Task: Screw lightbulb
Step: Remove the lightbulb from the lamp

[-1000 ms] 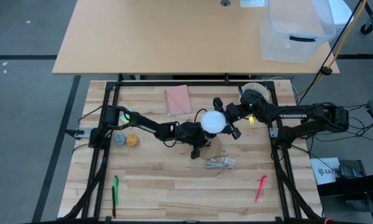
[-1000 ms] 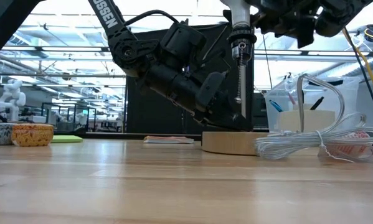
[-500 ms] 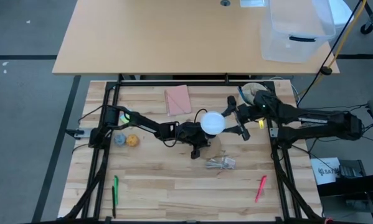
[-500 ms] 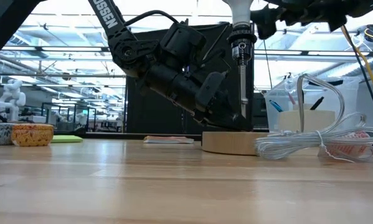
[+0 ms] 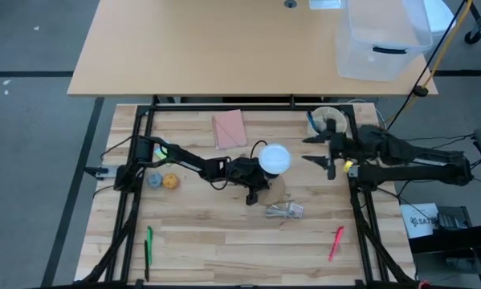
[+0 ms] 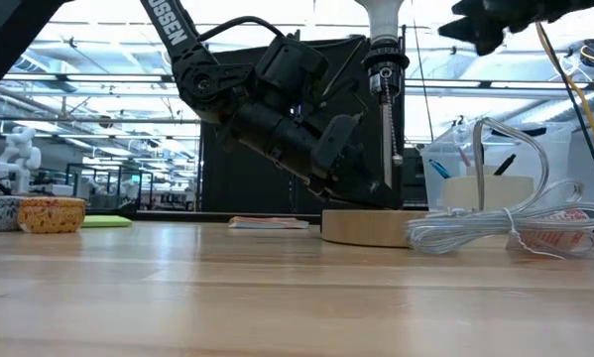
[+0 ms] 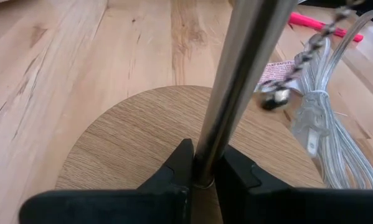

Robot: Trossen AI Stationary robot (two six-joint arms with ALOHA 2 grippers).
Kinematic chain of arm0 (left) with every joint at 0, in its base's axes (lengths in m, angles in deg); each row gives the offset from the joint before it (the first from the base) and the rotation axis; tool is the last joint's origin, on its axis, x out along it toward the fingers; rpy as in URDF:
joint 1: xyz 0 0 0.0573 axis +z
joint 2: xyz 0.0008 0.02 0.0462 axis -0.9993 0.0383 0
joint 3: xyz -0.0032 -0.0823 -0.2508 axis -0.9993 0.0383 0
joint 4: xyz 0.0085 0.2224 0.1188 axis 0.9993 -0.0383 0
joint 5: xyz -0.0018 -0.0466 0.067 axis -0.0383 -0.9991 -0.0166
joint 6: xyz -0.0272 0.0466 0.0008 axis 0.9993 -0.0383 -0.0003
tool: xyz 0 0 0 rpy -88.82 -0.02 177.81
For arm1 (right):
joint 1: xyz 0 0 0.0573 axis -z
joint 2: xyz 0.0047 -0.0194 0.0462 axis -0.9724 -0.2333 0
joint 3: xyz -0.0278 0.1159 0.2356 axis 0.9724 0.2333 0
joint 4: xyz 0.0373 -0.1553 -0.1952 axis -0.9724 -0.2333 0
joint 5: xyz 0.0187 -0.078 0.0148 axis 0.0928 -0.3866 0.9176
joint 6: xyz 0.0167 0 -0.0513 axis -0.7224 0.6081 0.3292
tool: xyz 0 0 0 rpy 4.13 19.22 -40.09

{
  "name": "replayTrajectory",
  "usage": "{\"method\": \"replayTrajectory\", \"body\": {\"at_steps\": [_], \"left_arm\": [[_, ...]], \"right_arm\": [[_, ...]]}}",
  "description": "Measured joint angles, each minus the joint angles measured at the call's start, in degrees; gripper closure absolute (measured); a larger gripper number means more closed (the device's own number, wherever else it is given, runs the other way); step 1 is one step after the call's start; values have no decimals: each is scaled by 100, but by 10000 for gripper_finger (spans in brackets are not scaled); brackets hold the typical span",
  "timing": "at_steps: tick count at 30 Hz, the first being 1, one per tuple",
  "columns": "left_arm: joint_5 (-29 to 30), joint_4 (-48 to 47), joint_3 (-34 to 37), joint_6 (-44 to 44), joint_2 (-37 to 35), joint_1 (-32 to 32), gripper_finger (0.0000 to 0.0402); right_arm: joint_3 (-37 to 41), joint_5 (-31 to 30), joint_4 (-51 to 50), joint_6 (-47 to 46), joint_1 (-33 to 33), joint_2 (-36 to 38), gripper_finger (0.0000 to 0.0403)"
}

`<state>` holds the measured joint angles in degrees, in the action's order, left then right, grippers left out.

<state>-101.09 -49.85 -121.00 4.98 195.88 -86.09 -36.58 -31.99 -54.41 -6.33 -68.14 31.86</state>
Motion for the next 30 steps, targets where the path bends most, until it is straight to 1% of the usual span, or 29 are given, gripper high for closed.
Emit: {"method": "replayTrajectory", "body": {"at_steps": [5, 10, 12, 15, 18, 21, 24, 26, 28, 30], "left_arm": [[2, 45, 10, 3, 0, 0, 361], [4, 49, 12, 8, 0, 2, 361], [4, 51, 12, 10, 0, 2, 361], [7, 57, 12, 57, 0, 2, 361], [36, 85, 19, 122, 1, 2, 361], [83, 88, 19, 139, 2, 2, 361], [85, 91, 20, 157, 2, 2, 361], [96, 91, 19, 187, 2, 2, 361], [116, 91, 21, 197, 2, 0, 361], [125, 91, 20, 204, 2, 0, 361]], "right_arm": [[377, -538, -12, -277, -496, 522, 178], [902, -1045, 98, -512, -965, 750, 191], [1177, -1115, 581, -554, -1144, 770, 192], [1674, -1114, 1849, -497, -1431, 700, 193], [2135, -1134, 2992, -444, -1712, 476, 193], [2451, -1458, 3811, -453, -1999, 98, 193], [2506, -2002, 4233, -576, -2307, -411, 193], [2505, -2327, 4779, -532, -2523, -833, 193], [2484, -2477, 5533, -240, -2708, -1318, 193], [2324, -2524, 5967, 133, -2843, -1728, 193]]}}
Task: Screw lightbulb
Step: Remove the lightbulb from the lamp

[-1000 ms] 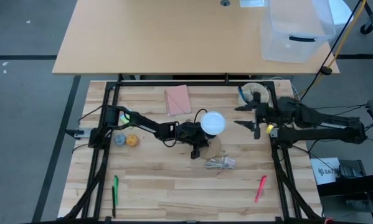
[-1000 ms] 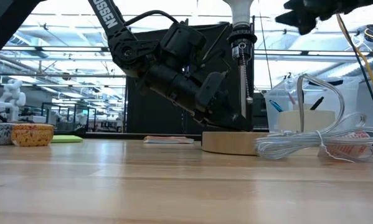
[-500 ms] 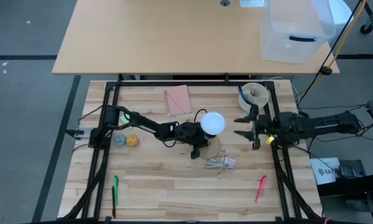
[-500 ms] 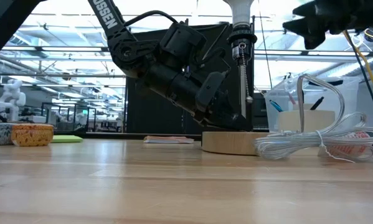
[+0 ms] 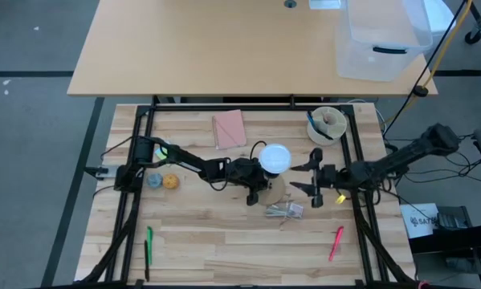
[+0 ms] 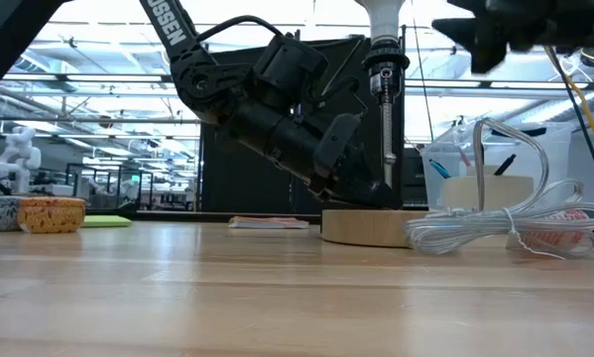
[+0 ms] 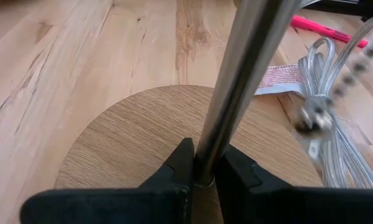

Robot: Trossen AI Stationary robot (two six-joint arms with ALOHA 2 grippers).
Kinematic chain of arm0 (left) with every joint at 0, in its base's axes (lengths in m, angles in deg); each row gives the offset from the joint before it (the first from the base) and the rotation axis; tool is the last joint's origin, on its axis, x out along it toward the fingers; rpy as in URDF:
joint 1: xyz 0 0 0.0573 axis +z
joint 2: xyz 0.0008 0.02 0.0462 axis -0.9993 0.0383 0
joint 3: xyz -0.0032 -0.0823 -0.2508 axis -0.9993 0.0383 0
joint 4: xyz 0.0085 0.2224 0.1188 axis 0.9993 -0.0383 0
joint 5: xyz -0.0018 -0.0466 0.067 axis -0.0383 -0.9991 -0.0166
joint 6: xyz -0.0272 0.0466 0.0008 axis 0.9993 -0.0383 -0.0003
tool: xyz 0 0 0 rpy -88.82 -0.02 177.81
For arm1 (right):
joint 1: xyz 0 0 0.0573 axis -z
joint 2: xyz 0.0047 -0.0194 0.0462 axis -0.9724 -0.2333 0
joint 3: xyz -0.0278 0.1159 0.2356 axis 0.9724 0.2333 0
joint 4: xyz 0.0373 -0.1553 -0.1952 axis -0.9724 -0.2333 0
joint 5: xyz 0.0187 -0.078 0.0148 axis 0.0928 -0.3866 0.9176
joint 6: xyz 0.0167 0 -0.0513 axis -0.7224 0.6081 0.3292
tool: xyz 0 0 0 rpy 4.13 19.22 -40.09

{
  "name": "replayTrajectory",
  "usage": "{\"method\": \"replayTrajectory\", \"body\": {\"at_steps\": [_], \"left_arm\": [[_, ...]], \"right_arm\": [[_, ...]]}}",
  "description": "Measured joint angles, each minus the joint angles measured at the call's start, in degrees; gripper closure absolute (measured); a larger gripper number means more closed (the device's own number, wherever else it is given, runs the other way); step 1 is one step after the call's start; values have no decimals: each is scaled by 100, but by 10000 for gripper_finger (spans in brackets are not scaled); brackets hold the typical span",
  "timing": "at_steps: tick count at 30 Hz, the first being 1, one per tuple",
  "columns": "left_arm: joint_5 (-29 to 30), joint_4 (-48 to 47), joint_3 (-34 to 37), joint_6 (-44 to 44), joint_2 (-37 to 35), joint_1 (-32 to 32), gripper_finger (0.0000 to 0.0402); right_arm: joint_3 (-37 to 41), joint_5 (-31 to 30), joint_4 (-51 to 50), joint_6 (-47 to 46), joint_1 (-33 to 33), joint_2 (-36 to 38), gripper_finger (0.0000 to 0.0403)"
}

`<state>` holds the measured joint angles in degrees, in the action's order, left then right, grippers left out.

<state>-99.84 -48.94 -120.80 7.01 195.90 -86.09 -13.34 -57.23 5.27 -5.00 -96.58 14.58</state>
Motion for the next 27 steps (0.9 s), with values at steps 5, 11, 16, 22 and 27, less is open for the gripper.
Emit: {"method": "replayTrajectory", "body": {"at_steps": [5, 11, 16, 22, 27], "left_arm": [[41, 2, 1, 45, 0, 0, 361], [84, 2, 1, 67, 0, 0, 361], [168, 9, 1, 79, 0, 0, 361], [183, 31, 3, 79, 0, 0, 361], [187, 33, 3, 77, 0, 0, 361]], "right_arm": [[-653, -1252, -312, 315, -248, -682, 193], [-1147, -1747, -299, -10, -294, -1315, 193], [-1484, -2049, -275, -213, -294, -1849, 193], [-1936, -2953, -270, -366, -287, -2509, 193], [-2221, -3151, 33, -38, -287, -2896, 195]]}}
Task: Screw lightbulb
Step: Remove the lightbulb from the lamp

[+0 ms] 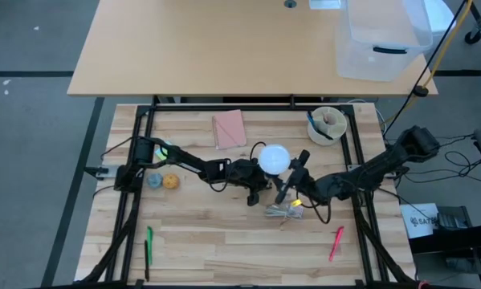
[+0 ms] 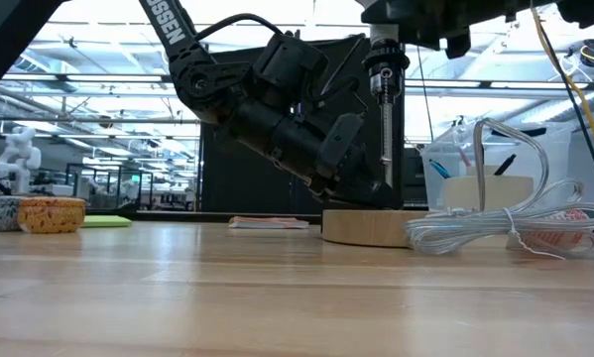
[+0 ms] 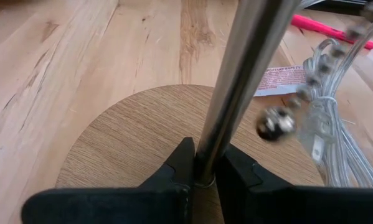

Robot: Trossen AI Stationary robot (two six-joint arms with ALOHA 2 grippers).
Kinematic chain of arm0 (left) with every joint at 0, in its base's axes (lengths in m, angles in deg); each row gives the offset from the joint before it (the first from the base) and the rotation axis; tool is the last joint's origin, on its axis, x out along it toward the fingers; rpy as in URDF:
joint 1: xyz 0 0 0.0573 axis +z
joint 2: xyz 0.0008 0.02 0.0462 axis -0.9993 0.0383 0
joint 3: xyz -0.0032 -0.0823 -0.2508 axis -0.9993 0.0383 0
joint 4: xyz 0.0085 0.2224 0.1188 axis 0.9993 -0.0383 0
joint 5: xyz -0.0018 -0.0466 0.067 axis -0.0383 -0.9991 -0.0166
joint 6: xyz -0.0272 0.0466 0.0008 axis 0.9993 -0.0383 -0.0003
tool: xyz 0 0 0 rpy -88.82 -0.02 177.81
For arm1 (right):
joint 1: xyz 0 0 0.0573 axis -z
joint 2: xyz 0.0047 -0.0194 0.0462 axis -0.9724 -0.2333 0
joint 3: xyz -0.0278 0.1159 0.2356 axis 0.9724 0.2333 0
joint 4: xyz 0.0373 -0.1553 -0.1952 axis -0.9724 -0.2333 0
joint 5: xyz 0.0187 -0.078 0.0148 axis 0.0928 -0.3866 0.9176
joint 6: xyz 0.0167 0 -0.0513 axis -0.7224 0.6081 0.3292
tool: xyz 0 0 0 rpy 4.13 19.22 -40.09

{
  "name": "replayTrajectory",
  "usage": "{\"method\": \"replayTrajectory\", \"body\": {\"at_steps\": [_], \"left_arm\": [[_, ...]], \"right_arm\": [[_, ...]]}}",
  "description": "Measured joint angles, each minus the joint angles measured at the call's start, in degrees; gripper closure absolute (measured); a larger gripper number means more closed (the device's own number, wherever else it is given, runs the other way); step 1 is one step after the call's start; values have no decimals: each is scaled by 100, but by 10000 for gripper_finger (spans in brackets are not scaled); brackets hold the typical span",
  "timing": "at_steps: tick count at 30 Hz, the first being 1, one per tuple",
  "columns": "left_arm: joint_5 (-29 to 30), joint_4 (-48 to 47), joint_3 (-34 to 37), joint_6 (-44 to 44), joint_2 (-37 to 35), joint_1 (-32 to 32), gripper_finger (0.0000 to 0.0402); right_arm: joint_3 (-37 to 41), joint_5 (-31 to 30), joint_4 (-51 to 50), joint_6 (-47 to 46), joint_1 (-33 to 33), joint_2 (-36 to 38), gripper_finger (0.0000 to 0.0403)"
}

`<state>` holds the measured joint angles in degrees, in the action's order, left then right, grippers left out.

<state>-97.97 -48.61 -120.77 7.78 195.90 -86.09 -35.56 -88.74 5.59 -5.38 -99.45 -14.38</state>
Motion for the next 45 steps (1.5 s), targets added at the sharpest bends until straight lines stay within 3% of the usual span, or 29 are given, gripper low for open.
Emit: {"method": "replayTrajectory", "body": {"at_steps": [7, 13, 18, 27, 32, 38, 45], "left_arm": [[5, 9, 0, -4, 0, -1, 361], [47, 30, -4, -14, 7, -26, 361], [-112, 28, -4, -53, 7, -24, 361], [-422, 28, -4, -196, 7, -13, 361], [-574, 17, 2, -267, 7, -9, 361], [-649, 2, -1, -254, 7, -10, 361], [-876, -19, -6, -317, 7, -25, 361]], "right_arm": [[106, 92, 22, 61, -2, 155, 260], [231, 419, -243, -51, 30, 437, 260], [232, 1186, -566, -79, 270, 629, 260], [233, 3187, -1122, 57, 1047, 926, 260], [233, 4756, -1314, 428, 1555, 1060, 260], [227, 6226, -1613, 488, 2289, 1193, 260], [227, 8570, -1582, 612, 3151, 1176, 260]]}}
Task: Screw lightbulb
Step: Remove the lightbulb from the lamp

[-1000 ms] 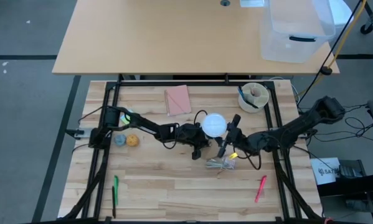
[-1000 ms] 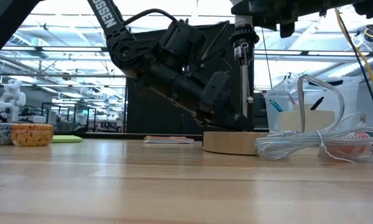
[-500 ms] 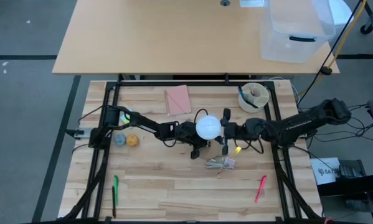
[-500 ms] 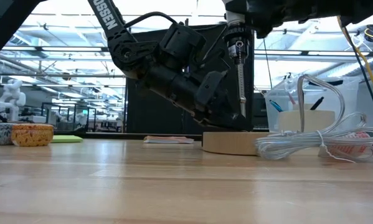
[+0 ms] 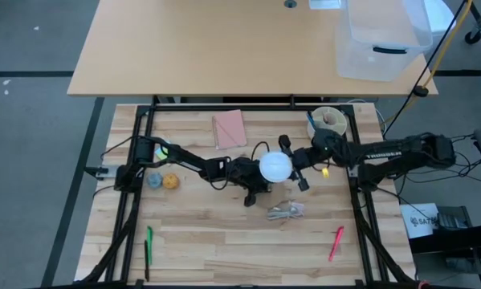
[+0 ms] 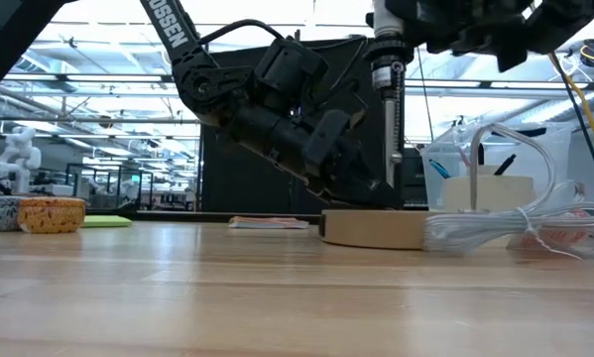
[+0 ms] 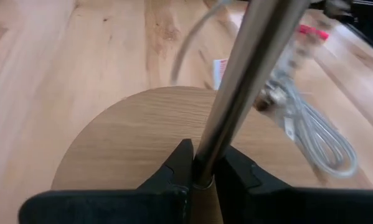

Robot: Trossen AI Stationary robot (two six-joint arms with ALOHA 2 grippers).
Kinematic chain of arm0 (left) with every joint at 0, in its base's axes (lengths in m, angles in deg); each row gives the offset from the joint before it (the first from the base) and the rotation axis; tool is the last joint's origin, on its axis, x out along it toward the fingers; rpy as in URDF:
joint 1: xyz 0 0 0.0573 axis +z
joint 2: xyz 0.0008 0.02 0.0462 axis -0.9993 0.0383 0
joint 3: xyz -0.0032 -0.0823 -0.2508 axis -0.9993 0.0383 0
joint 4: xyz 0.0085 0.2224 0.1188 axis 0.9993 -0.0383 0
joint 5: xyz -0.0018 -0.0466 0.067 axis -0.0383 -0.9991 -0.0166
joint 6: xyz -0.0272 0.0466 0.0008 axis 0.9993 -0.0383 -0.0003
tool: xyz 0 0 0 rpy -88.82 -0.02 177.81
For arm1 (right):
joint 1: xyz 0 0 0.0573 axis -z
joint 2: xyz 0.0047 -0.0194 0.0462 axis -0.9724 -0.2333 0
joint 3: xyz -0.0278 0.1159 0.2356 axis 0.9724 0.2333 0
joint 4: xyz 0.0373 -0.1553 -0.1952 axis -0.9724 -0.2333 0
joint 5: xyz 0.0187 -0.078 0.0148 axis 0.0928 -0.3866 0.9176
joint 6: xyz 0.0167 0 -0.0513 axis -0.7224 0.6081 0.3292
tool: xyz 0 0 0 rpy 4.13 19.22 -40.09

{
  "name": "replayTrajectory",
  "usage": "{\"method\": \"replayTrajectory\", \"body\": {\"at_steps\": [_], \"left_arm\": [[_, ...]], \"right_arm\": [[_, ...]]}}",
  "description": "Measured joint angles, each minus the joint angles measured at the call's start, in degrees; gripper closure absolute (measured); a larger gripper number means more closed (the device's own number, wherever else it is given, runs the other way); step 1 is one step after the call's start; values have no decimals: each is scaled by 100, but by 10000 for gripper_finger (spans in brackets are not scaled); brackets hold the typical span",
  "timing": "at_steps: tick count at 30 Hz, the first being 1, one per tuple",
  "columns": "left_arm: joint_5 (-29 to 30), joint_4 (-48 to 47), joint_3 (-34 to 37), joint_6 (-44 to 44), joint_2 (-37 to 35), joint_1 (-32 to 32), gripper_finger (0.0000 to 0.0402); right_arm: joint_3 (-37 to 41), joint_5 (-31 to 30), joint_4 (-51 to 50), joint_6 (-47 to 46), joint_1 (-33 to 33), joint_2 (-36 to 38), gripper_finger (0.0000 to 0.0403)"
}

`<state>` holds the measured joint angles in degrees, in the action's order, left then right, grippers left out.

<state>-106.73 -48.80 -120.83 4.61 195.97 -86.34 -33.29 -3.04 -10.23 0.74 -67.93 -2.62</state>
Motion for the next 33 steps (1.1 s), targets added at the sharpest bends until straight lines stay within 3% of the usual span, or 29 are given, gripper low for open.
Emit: {"method": "replayTrajectory", "body": {"at_steps": [3, 11, 23, 33], "left_arm": [[-127, 28, -3, -2, 4, -1, 361], [-151, 147, -15, -14, 110, -19, 361], [-272, 1221, -10, 94, 675, -12, 361], [-90, 1258, -27, 191, 684, 1, 361]], "right_arm": [[0, 573, 41, 0, 260, -9, 260], [15, 1177, 303, -34, 419, -91, 260], [-2, 1389, 1170, -550, 372, -719, 258], [4, 929, 1323, -988, 330, -672, 160]]}}
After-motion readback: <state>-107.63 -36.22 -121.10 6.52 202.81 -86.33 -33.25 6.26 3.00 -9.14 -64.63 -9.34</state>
